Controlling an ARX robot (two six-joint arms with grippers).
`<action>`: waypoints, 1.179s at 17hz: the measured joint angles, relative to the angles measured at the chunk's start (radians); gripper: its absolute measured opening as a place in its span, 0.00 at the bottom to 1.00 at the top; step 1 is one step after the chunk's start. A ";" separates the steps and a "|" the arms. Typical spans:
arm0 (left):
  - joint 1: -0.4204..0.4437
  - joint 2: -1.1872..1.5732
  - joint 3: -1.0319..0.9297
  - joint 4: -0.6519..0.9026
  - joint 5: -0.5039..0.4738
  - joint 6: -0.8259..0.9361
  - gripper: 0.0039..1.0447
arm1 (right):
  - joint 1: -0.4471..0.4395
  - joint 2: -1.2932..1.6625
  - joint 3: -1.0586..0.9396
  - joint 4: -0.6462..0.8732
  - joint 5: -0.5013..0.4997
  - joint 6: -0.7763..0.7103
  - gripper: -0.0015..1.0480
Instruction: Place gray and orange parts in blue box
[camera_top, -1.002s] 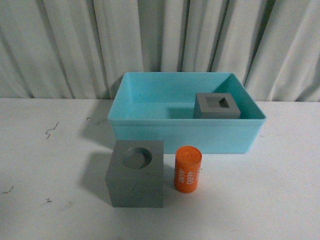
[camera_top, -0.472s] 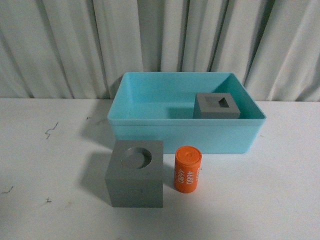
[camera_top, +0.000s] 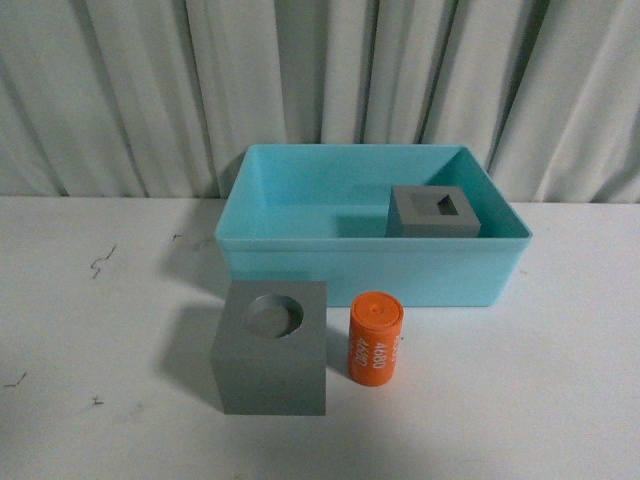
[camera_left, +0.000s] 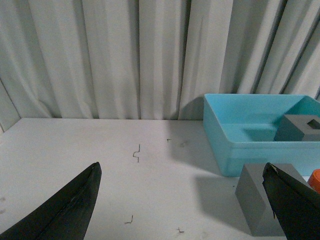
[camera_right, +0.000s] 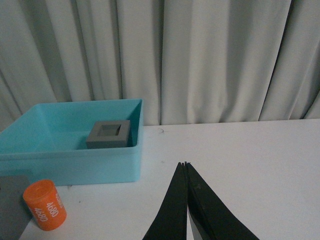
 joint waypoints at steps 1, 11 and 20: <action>0.000 0.000 0.000 0.000 0.000 0.000 0.94 | 0.000 -0.016 0.000 -0.013 0.000 0.000 0.02; 0.000 0.000 0.000 0.001 -0.001 0.000 0.94 | 0.000 -0.252 0.001 -0.270 0.000 0.000 0.02; 0.000 0.000 0.000 0.000 0.000 0.000 0.94 | 0.000 -0.252 0.001 -0.261 -0.001 -0.001 0.51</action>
